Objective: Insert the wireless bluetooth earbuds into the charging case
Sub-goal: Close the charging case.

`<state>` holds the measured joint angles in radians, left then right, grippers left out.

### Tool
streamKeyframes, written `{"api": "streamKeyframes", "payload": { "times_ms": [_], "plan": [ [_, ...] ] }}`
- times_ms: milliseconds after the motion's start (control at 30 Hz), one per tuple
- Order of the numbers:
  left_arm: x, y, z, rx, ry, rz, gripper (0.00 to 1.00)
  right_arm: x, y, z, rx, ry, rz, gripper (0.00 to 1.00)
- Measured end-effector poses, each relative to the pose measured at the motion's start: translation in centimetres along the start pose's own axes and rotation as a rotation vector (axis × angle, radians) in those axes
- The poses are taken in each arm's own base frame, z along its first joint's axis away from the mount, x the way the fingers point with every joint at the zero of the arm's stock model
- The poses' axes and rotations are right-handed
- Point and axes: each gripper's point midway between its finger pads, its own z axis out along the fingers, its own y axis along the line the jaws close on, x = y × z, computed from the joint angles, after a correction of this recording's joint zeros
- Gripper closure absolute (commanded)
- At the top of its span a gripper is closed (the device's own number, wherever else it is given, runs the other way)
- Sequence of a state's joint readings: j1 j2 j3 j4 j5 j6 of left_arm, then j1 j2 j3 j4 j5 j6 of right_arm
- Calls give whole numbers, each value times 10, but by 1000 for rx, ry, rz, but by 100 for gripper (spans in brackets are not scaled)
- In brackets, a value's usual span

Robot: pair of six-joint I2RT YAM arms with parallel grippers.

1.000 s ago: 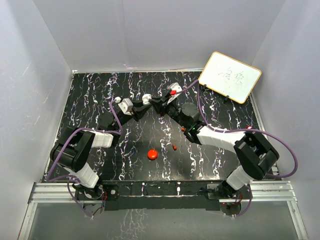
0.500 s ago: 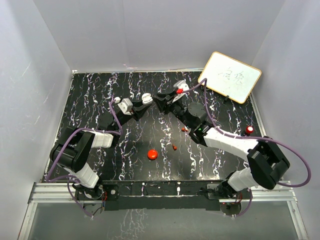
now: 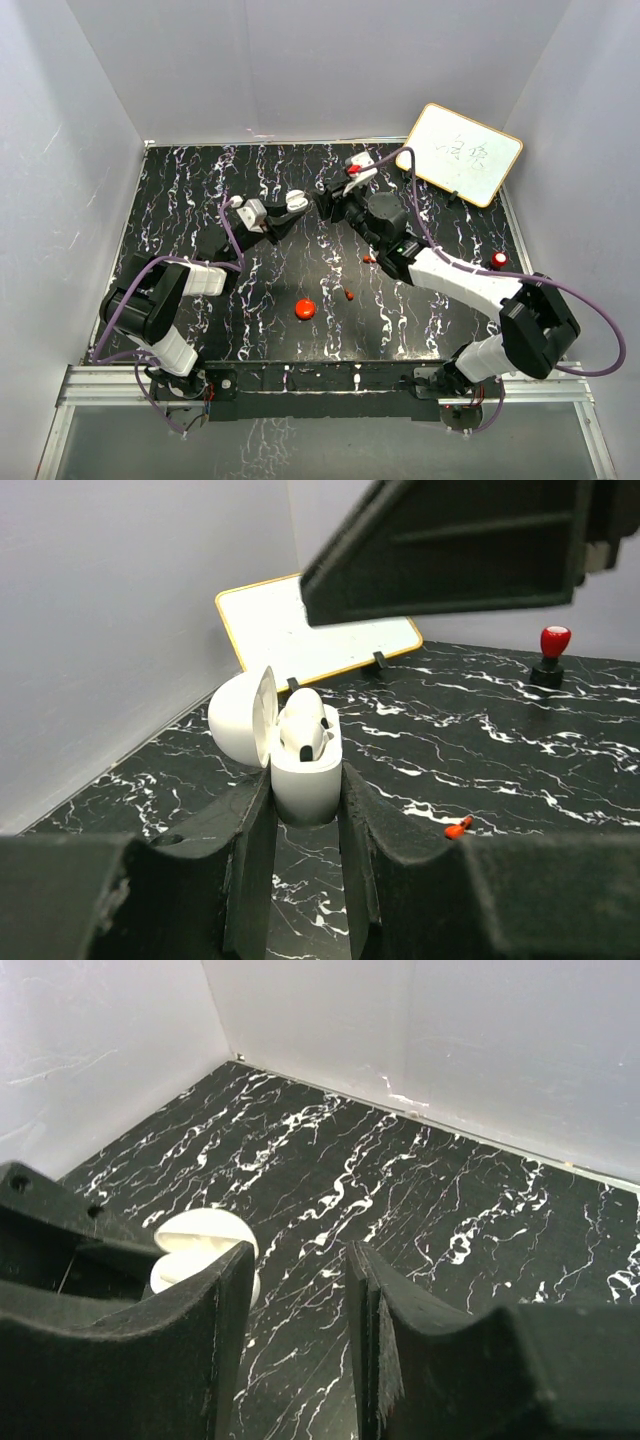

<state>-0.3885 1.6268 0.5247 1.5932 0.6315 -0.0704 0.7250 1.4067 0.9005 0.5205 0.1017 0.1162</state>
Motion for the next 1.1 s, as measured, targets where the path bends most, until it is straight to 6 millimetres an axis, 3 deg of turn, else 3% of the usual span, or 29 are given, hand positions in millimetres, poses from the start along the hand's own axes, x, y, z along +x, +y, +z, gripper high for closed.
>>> {"api": "streamKeyframes", "payload": {
  "times_ms": [200,300,433,667,867,1100],
  "plan": [
    [2,-9,-1,53,6,8,100,-22,-5,11,19,24,13,50],
    [8,-12,-1,71,17,15,100,-42,-8,30,20,41,30,47],
    [17,-14,-3,85,36,13,100,-47,-12,48,14,109,51,42],
    [22,-14,-3,89,46,11,100,-18,-10,62,-7,297,66,37],
    [23,-15,-3,92,48,9,100,13,-8,56,-14,442,73,36],
    [24,-16,-4,99,50,7,100,36,-6,51,-26,528,80,36]
  ]
}}
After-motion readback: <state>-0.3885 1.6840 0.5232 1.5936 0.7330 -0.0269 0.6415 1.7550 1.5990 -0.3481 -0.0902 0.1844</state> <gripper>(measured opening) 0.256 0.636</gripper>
